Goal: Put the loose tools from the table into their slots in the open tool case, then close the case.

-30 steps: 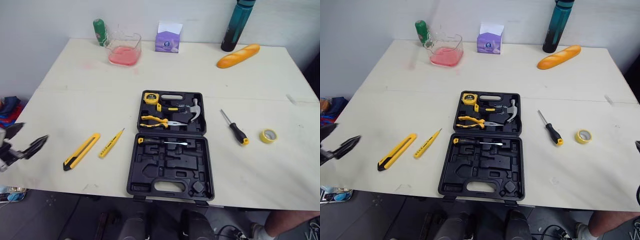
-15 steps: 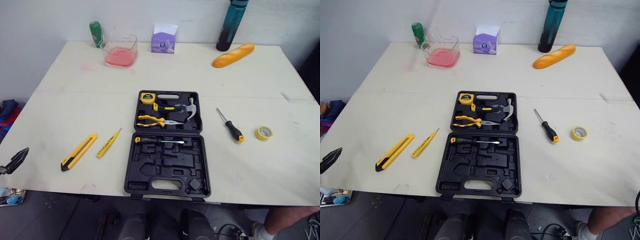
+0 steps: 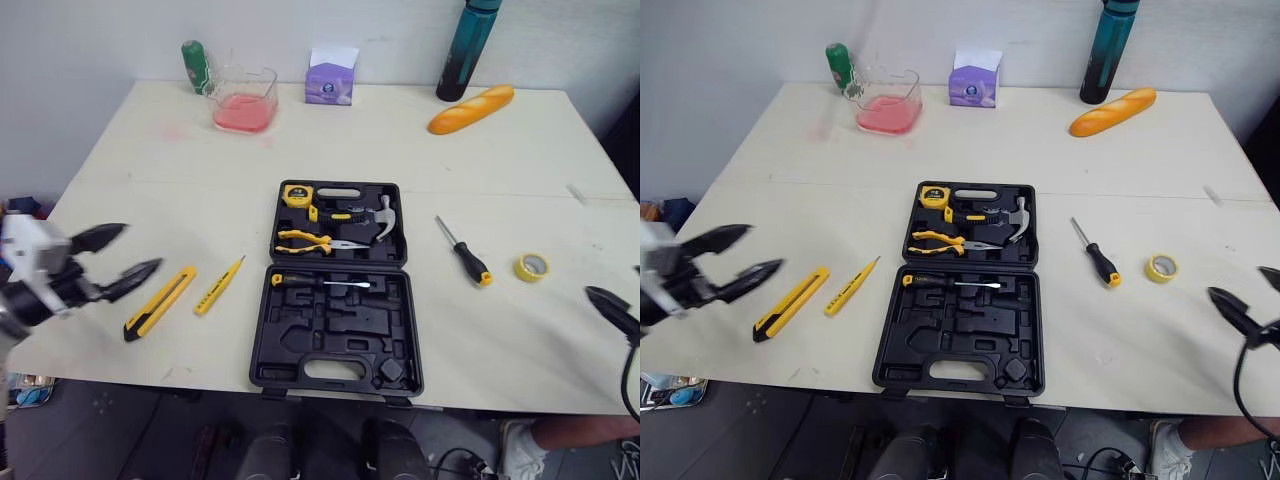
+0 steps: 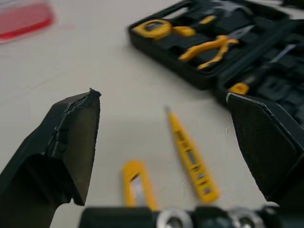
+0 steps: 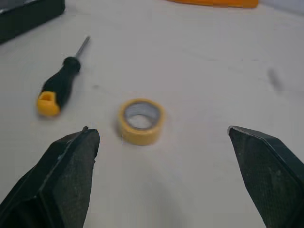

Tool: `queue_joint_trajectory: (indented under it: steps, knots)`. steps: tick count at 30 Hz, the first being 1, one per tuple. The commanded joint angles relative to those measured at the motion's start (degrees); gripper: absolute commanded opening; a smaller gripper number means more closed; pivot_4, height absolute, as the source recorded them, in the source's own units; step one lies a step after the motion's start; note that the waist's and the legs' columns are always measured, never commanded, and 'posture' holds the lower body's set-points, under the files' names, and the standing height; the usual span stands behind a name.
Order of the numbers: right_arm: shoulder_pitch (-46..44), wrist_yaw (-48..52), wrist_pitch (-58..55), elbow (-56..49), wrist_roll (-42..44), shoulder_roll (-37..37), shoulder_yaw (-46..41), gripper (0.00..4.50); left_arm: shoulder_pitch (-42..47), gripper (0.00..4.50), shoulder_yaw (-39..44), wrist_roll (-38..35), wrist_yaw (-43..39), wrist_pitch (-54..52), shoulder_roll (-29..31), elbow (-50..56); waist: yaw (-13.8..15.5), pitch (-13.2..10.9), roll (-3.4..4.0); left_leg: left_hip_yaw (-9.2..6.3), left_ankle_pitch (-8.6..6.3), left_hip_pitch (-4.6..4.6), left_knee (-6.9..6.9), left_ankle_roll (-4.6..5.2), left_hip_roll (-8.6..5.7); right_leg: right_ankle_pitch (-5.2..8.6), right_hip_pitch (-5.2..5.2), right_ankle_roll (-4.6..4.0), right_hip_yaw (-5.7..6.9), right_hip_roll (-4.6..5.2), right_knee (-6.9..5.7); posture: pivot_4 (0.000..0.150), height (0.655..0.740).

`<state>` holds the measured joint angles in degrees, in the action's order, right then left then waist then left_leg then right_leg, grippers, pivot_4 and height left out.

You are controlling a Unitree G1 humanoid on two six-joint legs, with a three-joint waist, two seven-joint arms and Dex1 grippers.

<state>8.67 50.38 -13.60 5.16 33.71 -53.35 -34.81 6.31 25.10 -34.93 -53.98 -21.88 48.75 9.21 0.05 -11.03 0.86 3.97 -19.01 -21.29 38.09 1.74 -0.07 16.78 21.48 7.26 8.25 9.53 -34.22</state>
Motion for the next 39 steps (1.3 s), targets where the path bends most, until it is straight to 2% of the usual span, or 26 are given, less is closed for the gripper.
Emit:
queue_joint_trajectory:
  steps: [1,4,6,11,15,23,32,39]
  knots:
    - [-1.3,-2.8,-12.4,-12.1,5.9,-3.2,-1.3,4.50,3.8,4.47,-3.7,-2.9,-2.9,-1.9,1.6,6.5,0.0,0.0,-0.01,0.04,0.01,0.01,0.02,0.01,-0.01,0.00,0.00,0.01,0.02,-0.03,0.00,0.150,0.7400]
    - [-3.9,-5.7,-24.0,-17.9,9.0,-6.6,0.6,4.50,6.4,4.47,-8.2,0.5,-5.3,0.5,2.7,7.9,0.1,0.0,-0.02,0.12,0.01,0.06,0.02,0.02,0.00,-0.01,-0.01,0.01,0.24,-0.10,0.00,0.150,0.7400]
    - [-8.0,-8.0,-32.2,-19.8,11.8,-8.8,3.3,4.50,9.1,4.47,-11.6,-1.4,-6.4,-0.5,1.5,10.6,0.2,0.0,-0.03,0.14,0.04,0.05,0.02,0.04,-0.01,0.00,0.00,0.01,0.29,-0.11,0.02,0.150,0.7400]
    - [-15.9,-11.7,-41.0,-20.5,10.8,-10.4,10.2,4.50,12.5,4.47,-14.4,-7.2,-7.0,-5.6,0.3,15.2,0.5,-0.1,-0.15,0.12,0.08,-0.04,0.11,0.11,-0.02,-0.03,0.01,0.05,0.25,-0.10,0.06,0.150,0.7400]
    - [-20.0,-11.9,-42.2,-19.3,8.6,-8.9,16.2,4.50,13.4,4.47,-15.0,-10.4,-6.0,-9.2,-0.5,16.6,1.0,-0.1,-0.17,0.11,0.14,-0.10,0.09,0.09,-0.01,-0.03,0.01,0.05,0.32,-0.17,0.15,0.150,0.7400]
    - [-24.4,-11.7,-36.3,-12.2,-0.6,-5.4,24.3,4.50,11.9,4.47,-14.5,-12.6,-4.3,-11.9,-0.8,20.8,1.5,-0.1,-0.21,0.11,0.17,-0.16,0.16,0.15,-0.07,-0.07,0.01,0.13,0.32,-0.18,0.20,0.150,0.7400]
    - [-27.4,-11.6,-35.1,-8.4,-5.2,-1.0,27.9,4.50,8.9,4.47,-13.3,-14.2,-4.4,-13.7,1.1,23.1,1.3,-0.1,-0.21,0.13,0.21,-0.14,0.19,0.13,-0.05,-0.08,0.01,0.15,0.28,-0.19,0.14,0.150,0.7400]
    - [-28.4,-12.4,-35.2,-6.3,-6.9,2.1,27.8,4.50,8.4,4.47,-13.4,-13.8,-3.3,-12.3,0.3,23.8,1.3,-0.1,-0.22,0.12,0.21,-0.14,0.19,0.12,-0.05,-0.09,0.01,0.15,0.28,-0.21,0.15,0.150,0.7400]
